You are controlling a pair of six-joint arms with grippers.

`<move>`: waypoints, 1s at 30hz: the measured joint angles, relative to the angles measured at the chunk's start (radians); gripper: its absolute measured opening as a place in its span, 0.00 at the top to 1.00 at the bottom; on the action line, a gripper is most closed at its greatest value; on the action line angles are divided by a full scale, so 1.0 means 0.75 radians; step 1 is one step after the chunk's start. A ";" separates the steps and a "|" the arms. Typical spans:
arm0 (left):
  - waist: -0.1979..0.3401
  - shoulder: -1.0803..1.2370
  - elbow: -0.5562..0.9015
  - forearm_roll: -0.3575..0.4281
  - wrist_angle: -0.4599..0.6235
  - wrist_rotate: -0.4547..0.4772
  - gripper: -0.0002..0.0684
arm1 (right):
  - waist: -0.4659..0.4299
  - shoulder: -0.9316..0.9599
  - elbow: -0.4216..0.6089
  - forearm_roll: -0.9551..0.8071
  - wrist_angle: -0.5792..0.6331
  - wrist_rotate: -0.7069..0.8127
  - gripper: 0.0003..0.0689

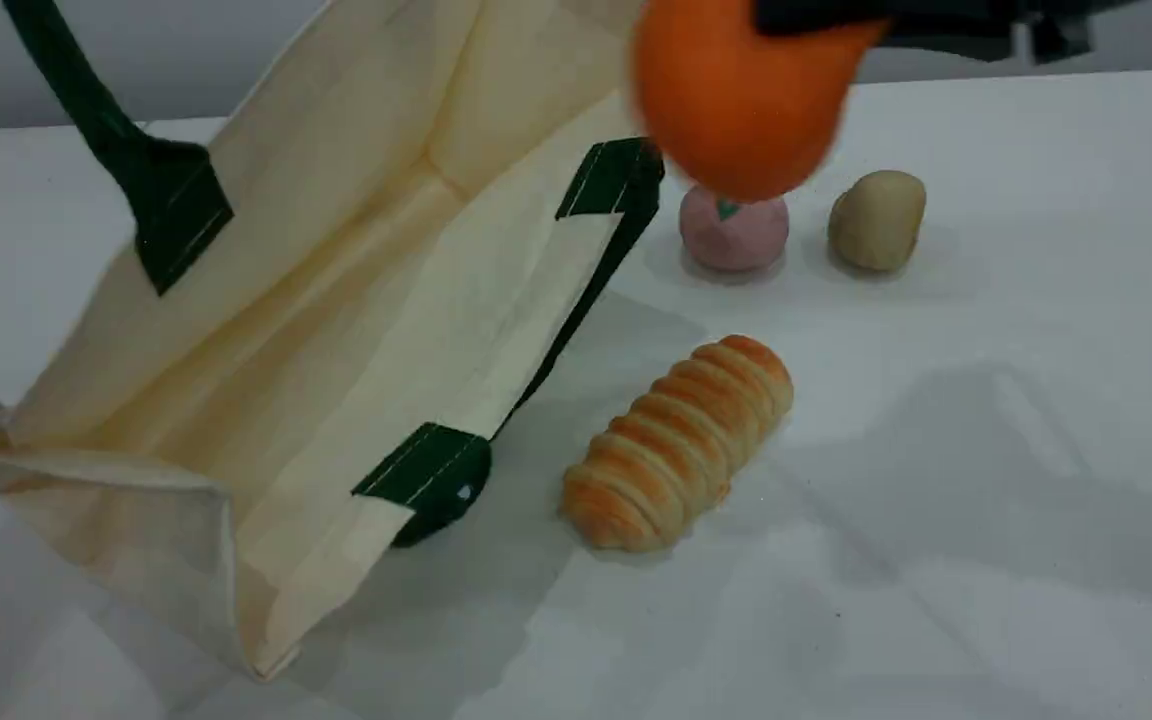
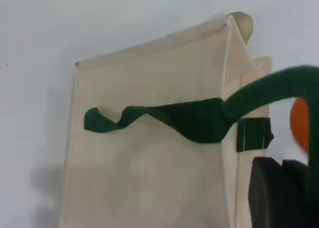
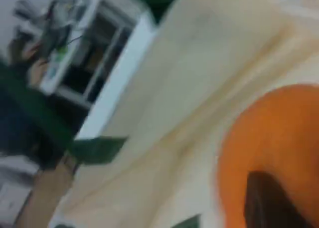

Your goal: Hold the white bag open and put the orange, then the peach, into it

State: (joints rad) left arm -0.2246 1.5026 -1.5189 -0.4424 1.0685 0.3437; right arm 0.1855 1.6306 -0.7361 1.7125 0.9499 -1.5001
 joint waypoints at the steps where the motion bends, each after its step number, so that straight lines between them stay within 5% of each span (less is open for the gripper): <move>1: 0.000 0.000 0.000 0.001 0.000 0.000 0.93 | 0.025 0.000 0.000 0.010 -0.010 -0.002 0.94; 13: 0.000 0.000 0.000 -0.001 0.000 0.001 0.93 | 0.333 0.012 -0.095 0.045 -0.185 -0.012 0.94; 30: 0.000 0.000 0.000 -0.008 0.004 0.001 0.93 | 0.424 0.178 -0.174 0.042 -0.178 -0.015 0.94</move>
State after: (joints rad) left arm -0.2246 1.5026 -1.5189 -0.4482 1.0715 0.3444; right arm 0.5034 1.7642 -0.8668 1.7440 0.8160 -1.5112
